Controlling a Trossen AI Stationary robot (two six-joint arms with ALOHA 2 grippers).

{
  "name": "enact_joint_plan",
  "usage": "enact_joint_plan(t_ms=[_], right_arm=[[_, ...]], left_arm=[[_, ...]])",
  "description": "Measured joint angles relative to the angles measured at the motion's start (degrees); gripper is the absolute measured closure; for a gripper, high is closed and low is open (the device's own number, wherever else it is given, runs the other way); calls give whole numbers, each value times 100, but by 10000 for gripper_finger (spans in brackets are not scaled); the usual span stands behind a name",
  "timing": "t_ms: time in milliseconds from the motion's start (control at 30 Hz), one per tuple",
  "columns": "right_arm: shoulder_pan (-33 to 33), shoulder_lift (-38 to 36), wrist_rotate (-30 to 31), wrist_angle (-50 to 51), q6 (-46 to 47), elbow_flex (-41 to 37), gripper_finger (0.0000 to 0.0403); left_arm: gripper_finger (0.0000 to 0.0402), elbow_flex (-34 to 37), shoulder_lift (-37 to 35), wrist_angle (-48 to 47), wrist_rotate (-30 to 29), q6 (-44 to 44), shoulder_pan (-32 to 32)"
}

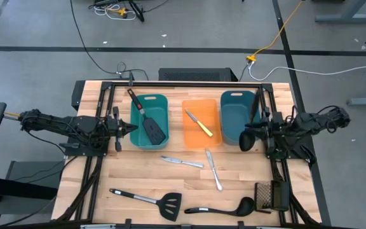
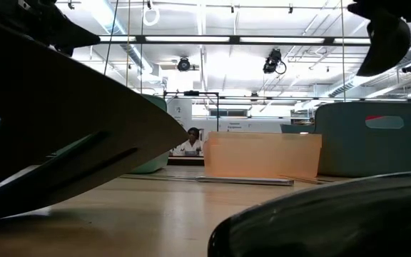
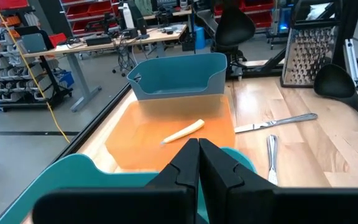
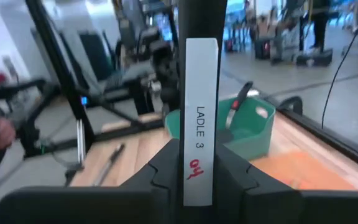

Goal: Pick & Place Kitchen Items
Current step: Put the top black serving spoon into the blue bin

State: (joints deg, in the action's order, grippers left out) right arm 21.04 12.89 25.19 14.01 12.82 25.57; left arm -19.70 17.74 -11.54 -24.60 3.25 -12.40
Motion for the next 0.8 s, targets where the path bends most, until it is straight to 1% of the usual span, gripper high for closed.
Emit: enact_joint_plan(t_ms=[100, 233, 367, 467, 533, 633, 733, 800], right_arm=[[0, -262, 171, -160, 0, -383, 334], [0, -433, 286, -239, 21, -614, 334], [0, -398, 279, -272, 16, -621, 334], [0, -207, 444, -438, -23, -442, 334], [-1, 62, 588, -450, -125, -195, 334], [-3, 710, 918, -326, -288, 383, 335], [-101, 1526, 1577, 87, -417, 1150, 335], [-242, 2043, 2157, 526, -153, 1659, 335]], left_arm=[[386, 0, 0, 1, 0, -17, 1], [386, 0, 0, 1, 0, -20, 0], [386, 0, 0, 1, -2, -4, 0], [386, 0, 0, 1, -2, -4, 0], [386, 0, 0, 3, -2, -4, 0], [386, 0, 0, 60, -4, -2, 2], [386, 0, 0, 110, -2, -2, 1], [386, 0, 0, 122, -2, -2, 0]])
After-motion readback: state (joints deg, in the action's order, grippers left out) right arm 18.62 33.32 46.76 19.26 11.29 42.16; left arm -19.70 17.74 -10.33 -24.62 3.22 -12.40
